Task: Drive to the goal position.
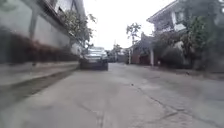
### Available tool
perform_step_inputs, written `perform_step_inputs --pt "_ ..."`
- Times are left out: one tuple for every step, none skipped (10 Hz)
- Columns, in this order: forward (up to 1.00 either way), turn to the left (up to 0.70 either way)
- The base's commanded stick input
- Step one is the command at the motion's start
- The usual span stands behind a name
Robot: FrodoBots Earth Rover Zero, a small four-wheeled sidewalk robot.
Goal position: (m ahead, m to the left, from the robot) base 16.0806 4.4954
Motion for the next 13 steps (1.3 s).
perform_step_inputs --pt "1.0 0.0" --pt "1.0 0.0" --pt "1.0 0.0" --pt "1.0 0.0" --pt "1.0 0.0" --pt "1.0 0.0" --pt "1.0 -0.02" --pt "1.0 -0.02" --pt "1.0 -0.06" --pt "1.0 -0.4" --pt "1.0 -0.4" --pt "1.0 -0.4" --pt "1.0 -0.4"
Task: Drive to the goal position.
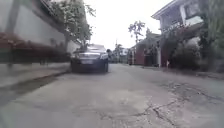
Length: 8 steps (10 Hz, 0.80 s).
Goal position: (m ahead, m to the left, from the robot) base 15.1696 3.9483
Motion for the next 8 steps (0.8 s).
perform_step_inputs --pt "1.0 -0.4" --pt "1.0 -0.11" --pt "1.0 -0.01" --pt "1.0 -0.13" --pt "1.0 -0.27" --pt "1.0 -0.4" --pt "1.0 -0.4" --pt "1.0 -0.4"
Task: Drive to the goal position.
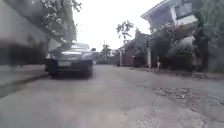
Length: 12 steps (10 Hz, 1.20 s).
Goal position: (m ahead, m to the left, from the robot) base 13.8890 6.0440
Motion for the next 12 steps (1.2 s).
perform_step_inputs --pt "1.0 -0.4" --pt "1.0 -0.4" --pt "1.0 -0.4" --pt "1.0 -0.34" --pt "1.0 -0.11" --pt "1.0 0.0" --pt "1.0 0.0" --pt "1.0 0.0" --pt "1.0 0.0" --pt "1.0 0.06" --pt "1.0 0.37" --pt "1.0 0.37"
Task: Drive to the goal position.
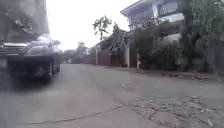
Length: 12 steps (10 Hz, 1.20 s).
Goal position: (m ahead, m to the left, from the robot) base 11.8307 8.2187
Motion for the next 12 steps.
perform_step_inputs --pt "1.0 0.37" --pt "1.0 0.37" --pt "1.0 0.35" --pt "1.0 0.22" --pt "1.0 0.14" --pt "1.0 0.04" --pt "1.0 0.0" --pt "1.0 0.0" --pt "1.0 0.0" --pt "1.0 0.0" --pt "1.0 0.0" --pt "1.0 0.0"
